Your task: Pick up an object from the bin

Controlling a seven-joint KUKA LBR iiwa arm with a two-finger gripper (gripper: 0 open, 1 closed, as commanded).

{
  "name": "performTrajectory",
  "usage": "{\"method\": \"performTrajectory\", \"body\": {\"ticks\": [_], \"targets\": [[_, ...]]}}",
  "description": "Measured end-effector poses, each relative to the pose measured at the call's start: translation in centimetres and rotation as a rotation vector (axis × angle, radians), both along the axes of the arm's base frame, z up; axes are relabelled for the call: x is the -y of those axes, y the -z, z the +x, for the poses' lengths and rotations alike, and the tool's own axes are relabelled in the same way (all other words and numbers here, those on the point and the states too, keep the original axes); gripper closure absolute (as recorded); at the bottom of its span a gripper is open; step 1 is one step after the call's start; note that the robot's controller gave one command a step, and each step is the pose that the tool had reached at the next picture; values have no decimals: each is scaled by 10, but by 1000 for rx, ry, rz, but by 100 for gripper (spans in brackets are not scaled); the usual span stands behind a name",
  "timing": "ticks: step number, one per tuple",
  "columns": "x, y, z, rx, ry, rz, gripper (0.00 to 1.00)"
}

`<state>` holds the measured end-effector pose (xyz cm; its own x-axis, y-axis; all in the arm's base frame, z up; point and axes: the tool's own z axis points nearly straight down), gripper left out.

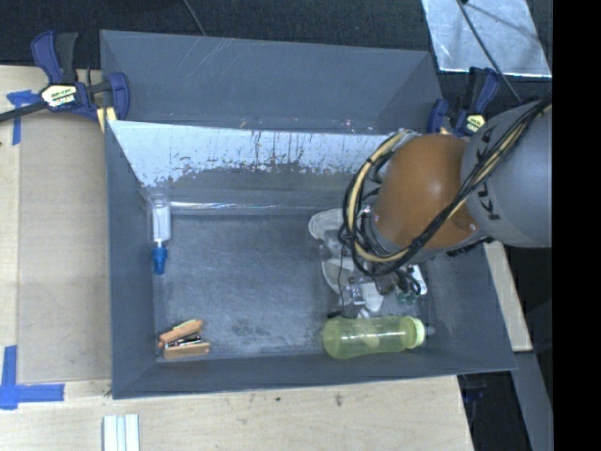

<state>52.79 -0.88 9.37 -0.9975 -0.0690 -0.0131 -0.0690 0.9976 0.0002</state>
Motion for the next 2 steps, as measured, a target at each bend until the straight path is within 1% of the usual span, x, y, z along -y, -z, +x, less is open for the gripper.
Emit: {"method": "performTrajectory", "body": {"ticks": [1, 2], "targets": [[25, -15, 47, -16, -100, -1, 0], [29, -12, 17, -8, 21, 0, 0]]}}
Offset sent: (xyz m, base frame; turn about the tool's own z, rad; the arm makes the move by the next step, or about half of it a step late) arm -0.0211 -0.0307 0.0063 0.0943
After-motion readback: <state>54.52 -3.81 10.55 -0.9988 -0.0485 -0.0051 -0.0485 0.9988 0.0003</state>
